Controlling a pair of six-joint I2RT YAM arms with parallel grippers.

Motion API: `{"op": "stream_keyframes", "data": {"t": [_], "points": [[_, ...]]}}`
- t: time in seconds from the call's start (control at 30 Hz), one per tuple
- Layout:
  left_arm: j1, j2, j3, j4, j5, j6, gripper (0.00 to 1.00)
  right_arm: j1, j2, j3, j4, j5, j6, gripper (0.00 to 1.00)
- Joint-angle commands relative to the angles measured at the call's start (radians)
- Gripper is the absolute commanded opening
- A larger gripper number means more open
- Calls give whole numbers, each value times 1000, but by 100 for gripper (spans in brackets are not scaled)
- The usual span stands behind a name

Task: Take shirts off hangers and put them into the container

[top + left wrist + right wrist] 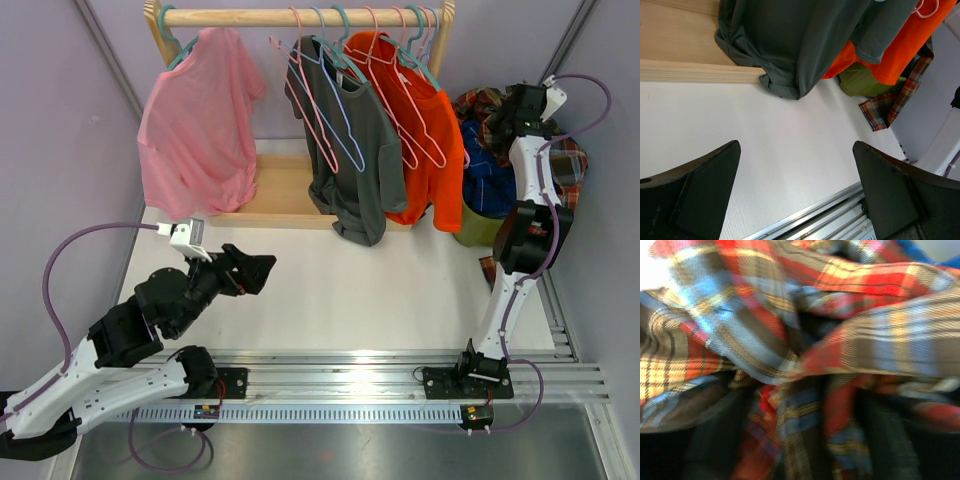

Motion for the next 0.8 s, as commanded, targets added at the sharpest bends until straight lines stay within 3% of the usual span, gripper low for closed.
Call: {"op": "stream_keyframes", "data": {"t": [0.0,0.3,0.5,0.63,0.77], "points": [[-2,-12,-8,30,3,-13,99,19,-83,-38,-137,-121,-11,99],[-3,-21,6,19,-15,4,99,19,-394,-96,29,-212,-64,99],[-3,-36,13,21,-32,22,99,45,-662,-160,84,-406,-101,99],[-2,-39,21,32,-38,44,99,175,-846,-281,109,-569,-158,99],[-3,-35,32,45,-32,62,99,328,-1026,-439,57,-569,-170,99]]}}
